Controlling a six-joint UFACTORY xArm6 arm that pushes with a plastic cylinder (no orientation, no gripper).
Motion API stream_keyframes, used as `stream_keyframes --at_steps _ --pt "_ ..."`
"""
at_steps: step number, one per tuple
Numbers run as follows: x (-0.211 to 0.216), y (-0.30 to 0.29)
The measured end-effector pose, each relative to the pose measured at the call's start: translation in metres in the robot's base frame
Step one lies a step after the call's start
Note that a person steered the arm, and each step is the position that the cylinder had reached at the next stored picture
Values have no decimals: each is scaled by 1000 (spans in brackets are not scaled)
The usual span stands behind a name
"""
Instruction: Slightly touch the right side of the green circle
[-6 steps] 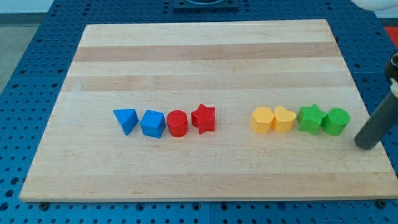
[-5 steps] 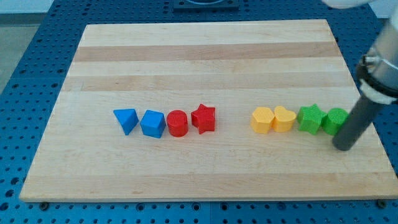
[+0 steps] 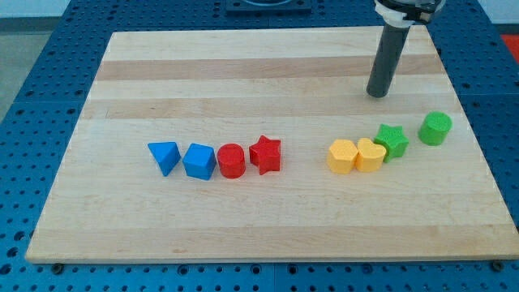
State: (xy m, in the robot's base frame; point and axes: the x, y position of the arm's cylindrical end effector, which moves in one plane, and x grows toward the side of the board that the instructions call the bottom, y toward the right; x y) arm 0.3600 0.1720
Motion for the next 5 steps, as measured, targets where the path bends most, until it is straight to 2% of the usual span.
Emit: stream_keyframes --at_steps 2,3,4,5 --pt "-6 138" --pt "43 139" --pt "57 139" --pt "96 138"
